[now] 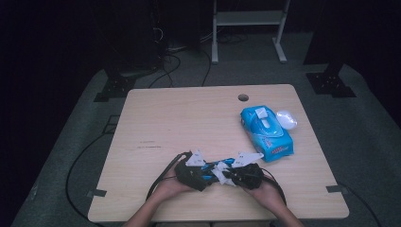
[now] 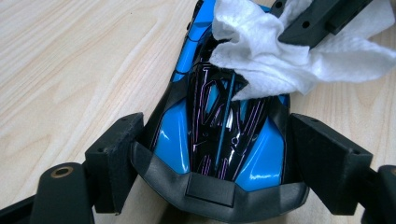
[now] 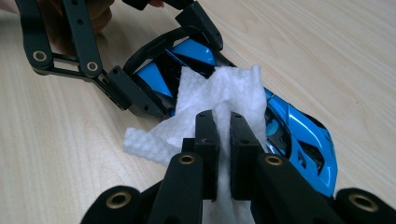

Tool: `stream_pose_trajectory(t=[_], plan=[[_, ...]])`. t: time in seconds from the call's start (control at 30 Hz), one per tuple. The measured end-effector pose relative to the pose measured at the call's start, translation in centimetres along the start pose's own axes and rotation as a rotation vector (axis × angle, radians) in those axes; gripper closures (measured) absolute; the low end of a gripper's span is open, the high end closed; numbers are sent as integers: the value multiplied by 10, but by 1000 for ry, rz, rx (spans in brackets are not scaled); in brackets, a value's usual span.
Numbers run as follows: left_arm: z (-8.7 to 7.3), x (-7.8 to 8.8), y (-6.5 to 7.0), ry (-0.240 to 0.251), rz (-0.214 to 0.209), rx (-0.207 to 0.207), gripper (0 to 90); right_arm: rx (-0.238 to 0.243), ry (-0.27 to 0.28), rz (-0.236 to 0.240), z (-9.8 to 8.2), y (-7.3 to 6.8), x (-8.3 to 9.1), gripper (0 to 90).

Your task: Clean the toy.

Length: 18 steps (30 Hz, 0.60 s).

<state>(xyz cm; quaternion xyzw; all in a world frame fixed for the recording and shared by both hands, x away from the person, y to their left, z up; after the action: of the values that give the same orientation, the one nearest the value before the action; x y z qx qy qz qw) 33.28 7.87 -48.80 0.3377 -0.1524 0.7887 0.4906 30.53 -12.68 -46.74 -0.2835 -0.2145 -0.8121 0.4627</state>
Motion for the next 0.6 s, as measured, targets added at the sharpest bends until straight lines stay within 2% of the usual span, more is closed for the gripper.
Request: stream_pose_trajectory(t=[0.1,0.2,0.27,0.33,0.37,0.53,0.6], plan=[[0,0,0,-9,4,-19,206,-41,1,1,-6,11,4,838],[0,0,0,-12,0,-24,207,-78,-7,-46,-15,25,13,839],[0,1,0,-15,-4,-27,208,-93,-30,-81,-22,33,16,840],[-1,1,0,-12,-8,-24,209,-134,-35,-81,-29,38,18,840],[-1,1,0,-11,-8,-24,209,-145,-35,-79,-30,39,19,840],[-1,0,0,-9,-5,-23,208,-93,-26,-89,-22,29,17,842],[-1,0,0,-8,-4,-22,208,-96,4,-41,-16,23,15,841]])
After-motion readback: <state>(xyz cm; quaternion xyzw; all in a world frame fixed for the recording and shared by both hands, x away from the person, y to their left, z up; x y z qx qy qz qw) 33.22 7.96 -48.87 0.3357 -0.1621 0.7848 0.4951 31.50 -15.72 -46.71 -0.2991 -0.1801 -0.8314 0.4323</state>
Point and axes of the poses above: each handheld gripper's, and its own axes: x roughly backward along the jaws, z roughly out of its top, y roughly to its right, the point moved 2 cm from there along -x, roughly forward along the jaws, and after that the axes turned 8 degrees about x, right-handed, at the moved point
